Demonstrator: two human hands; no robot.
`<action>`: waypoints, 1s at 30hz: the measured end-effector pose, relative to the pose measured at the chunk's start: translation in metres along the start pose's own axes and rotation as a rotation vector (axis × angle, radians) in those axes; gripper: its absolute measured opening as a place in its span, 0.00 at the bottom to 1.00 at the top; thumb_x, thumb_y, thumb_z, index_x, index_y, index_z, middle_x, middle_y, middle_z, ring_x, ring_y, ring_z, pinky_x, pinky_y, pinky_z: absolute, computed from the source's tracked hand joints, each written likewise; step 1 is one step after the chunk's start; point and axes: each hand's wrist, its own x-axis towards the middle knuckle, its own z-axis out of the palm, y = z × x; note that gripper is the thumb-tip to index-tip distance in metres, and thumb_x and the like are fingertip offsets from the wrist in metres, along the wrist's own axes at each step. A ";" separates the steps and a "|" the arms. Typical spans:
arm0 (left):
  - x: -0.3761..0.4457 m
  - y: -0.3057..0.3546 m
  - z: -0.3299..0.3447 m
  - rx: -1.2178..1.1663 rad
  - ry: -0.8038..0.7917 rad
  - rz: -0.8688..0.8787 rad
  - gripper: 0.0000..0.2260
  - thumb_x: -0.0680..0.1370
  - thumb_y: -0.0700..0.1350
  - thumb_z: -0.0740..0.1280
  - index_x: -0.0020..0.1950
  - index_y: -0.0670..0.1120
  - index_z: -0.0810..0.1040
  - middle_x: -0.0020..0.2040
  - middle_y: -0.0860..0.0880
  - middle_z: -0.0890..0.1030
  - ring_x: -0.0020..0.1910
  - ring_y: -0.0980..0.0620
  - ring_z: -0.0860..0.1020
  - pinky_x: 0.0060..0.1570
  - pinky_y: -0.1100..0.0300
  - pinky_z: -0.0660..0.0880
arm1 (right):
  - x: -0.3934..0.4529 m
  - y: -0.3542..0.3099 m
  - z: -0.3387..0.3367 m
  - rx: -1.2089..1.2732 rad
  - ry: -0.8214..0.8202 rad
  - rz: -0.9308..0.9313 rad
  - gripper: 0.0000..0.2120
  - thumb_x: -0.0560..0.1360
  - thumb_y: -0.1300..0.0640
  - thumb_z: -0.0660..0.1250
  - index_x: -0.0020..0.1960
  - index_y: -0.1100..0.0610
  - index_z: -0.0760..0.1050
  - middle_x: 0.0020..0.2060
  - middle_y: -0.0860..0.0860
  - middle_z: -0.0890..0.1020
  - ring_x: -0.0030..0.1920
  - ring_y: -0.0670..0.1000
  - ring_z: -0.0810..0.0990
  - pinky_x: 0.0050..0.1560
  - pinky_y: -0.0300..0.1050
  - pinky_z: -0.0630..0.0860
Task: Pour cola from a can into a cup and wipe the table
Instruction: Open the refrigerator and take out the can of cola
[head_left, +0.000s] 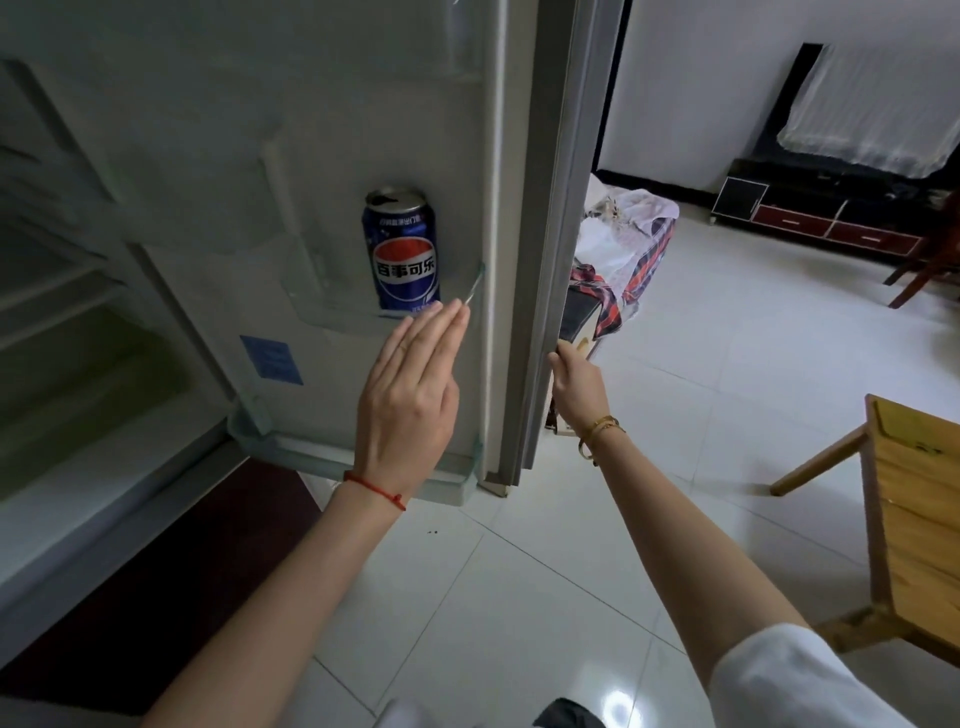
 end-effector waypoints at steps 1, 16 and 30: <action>0.003 0.001 0.003 0.006 -0.006 -0.007 0.24 0.78 0.31 0.62 0.74 0.40 0.68 0.73 0.44 0.70 0.74 0.48 0.67 0.74 0.50 0.62 | 0.007 0.003 0.002 0.010 -0.008 0.002 0.09 0.82 0.55 0.53 0.45 0.46 0.66 0.35 0.42 0.73 0.35 0.41 0.72 0.36 0.40 0.67; 0.059 0.024 0.079 0.122 0.013 -0.206 0.22 0.80 0.36 0.60 0.75 0.40 0.66 0.75 0.45 0.68 0.75 0.51 0.64 0.76 0.52 0.60 | 0.114 0.031 -0.005 0.188 -0.218 -0.122 0.09 0.82 0.59 0.55 0.54 0.59 0.73 0.44 0.54 0.78 0.42 0.51 0.75 0.43 0.45 0.70; 0.118 0.029 0.102 0.187 0.254 -0.487 0.23 0.78 0.39 0.63 0.74 0.41 0.68 0.71 0.46 0.72 0.70 0.49 0.70 0.74 0.52 0.62 | 0.191 0.041 -0.005 0.224 -0.437 -0.120 0.15 0.82 0.58 0.55 0.67 0.57 0.70 0.56 0.55 0.80 0.55 0.54 0.79 0.60 0.54 0.75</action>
